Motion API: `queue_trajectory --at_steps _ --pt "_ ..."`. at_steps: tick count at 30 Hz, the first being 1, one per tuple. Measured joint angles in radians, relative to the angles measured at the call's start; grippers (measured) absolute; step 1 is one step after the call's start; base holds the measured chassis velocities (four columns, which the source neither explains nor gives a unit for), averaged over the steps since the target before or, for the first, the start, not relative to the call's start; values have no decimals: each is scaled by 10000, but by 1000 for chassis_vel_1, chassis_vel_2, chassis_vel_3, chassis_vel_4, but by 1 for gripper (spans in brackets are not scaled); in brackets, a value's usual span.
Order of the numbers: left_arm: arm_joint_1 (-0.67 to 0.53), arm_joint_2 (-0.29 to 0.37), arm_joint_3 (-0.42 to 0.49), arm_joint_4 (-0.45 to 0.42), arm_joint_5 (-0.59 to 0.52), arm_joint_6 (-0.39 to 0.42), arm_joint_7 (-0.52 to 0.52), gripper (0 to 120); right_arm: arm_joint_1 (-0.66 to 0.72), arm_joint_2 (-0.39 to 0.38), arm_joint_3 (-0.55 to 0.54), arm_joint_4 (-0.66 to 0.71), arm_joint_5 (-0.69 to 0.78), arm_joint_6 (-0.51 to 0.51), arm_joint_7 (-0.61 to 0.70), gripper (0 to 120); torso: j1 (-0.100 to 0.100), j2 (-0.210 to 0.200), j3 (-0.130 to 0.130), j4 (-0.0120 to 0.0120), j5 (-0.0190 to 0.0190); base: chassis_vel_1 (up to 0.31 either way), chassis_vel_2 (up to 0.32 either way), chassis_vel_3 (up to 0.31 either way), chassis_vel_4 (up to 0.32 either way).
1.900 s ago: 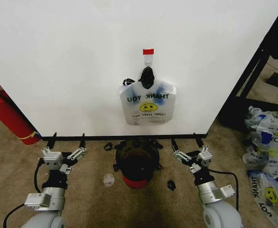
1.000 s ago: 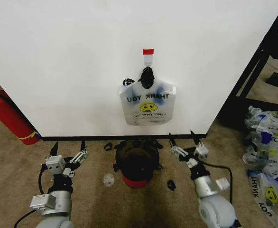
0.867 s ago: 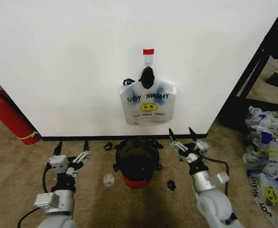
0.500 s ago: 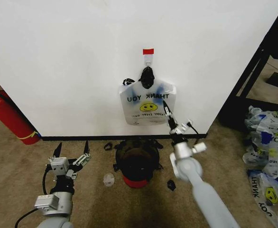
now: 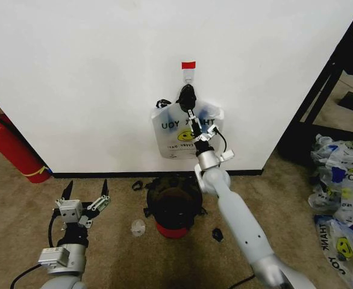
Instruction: Pick up the garbage bag from the wall and place it over the trash bin.
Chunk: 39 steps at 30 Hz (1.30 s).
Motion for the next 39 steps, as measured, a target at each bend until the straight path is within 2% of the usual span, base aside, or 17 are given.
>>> queue_trajectory --at_steps 6,8,13,17,19,23,24,25,32,33,35,39 --pt "-30 30 10 140 -4 -65 -9 100 165 209 236 -652 -178 -20 -333 100 0 0 0 -1 1 0 0 0 0" --pt "-45 23 28 191 -3 -90 -14 100 169 209 283 -646 -173 -16 -405 95 0 0 0 -1 2 0 0 0 0" --pt "-53 -40 104 263 58 -135 -17 100 156 162 290 -491 -168 -16 -560 81 -1 0 -1 -1 2 0 0 0 0" --pt "-54 -123 163 273 137 -166 -17 100 175 172 327 -467 -169 -6 -577 62 -1 0 -1 -1 2 0 0 0 0" --pt "-53 -137 167 276 145 -175 -16 100 187 175 339 -463 -169 -5 -577 59 -1 0 -1 0 3 0 0 0 0" --pt "-30 -187 165 302 171 -250 -17 100 255 169 362 -455 -168 2 -577 44 -1 1 -1 0 3 0 0 0 0" --pt "-23 -207 161 313 177 -278 -17 100 270 166 373 -453 -168 6 -577 37 -1 1 -1 0 2 0 0 0 0" --pt "-23 -207 161 313 177 -278 -17 100 270 166 373 -453 -168 6 -577 37 -1 1 -1 0 2 0 0 0 0" --pt "6 -300 156 347 222 -381 -35 100 260 151 382 -395 -241 36 -577 8 -1 1 -1 0 2 0 0 0 0" --pt "6 -300 156 347 222 -381 -35 100 260 151 382 -395 -241 36 -577 8 -1 1 -1 0 2 0 0 0 0" --pt "6 -321 170 347 236 -389 -36 100 231 132 362 -363 -285 38 -578 0 -1 1 -1 0 3 0 0 0 0" --pt "1 -349 196 347 257 -401 -37 100 176 99 358 -363 -390 45 -607 0 -1 1 -1 0 2 0 0 0 0"
